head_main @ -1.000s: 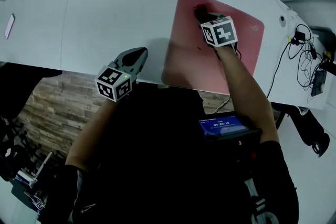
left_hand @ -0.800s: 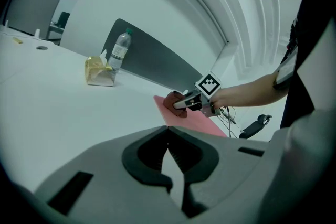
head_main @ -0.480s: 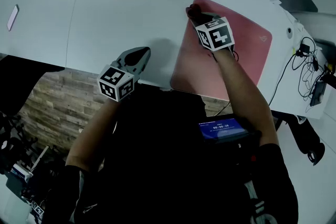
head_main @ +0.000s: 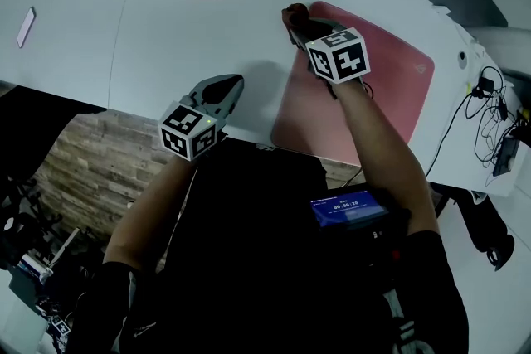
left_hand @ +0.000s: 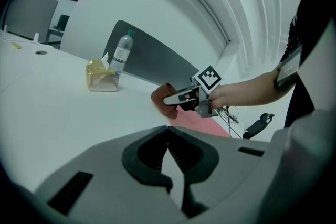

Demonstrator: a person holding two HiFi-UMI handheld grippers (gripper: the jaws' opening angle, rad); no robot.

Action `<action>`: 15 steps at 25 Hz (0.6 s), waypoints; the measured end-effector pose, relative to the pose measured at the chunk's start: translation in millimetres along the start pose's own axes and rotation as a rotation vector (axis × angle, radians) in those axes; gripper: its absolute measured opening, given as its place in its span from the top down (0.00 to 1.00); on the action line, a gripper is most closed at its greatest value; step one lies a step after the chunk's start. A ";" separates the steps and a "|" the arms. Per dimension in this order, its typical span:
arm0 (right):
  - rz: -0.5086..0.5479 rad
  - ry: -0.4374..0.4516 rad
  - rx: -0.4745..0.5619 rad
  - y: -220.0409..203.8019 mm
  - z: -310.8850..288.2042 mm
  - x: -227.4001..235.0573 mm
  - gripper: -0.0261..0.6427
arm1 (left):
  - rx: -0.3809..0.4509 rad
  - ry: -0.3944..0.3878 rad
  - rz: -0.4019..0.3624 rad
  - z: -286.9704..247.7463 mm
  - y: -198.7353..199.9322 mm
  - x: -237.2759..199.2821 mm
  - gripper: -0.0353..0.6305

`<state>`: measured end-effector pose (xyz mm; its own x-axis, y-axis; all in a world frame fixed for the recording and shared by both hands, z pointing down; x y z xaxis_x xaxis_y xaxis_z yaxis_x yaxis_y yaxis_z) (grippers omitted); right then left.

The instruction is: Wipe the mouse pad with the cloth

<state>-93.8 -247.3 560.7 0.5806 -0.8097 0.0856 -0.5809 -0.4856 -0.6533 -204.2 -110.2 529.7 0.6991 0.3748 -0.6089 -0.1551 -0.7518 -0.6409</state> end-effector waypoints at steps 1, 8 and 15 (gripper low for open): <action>-0.016 -0.001 0.022 3.7 0.8 3.4 0.78 | -0.003 0.001 -0.001 -0.9 -0.8 2.0 0.93; -0.151 -0.052 0.040 -3.9 1.6 52.7 0.78 | -0.021 0.011 -0.011 -7.6 -7.6 19.0 0.94; -0.166 -0.106 0.008 -26.4 16.5 77.4 0.78 | -0.046 0.017 -0.017 -16.0 -18.5 36.1 0.93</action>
<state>-24.2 -291.7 572.2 0.7252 -0.6791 0.1131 -0.4678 -0.6066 -0.6428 -164.9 -91.5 527.0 0.7129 0.3789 -0.5901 -0.1114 -0.7696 -0.6287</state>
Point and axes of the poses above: the fingertips, and each gripper's own axes: z backward along the fingers, x to its right, y out of its top, the point moved 1 cm from there along z, backward along the fingers, and after that the axes turned 11 degrees about z, right-handed, at the moved point
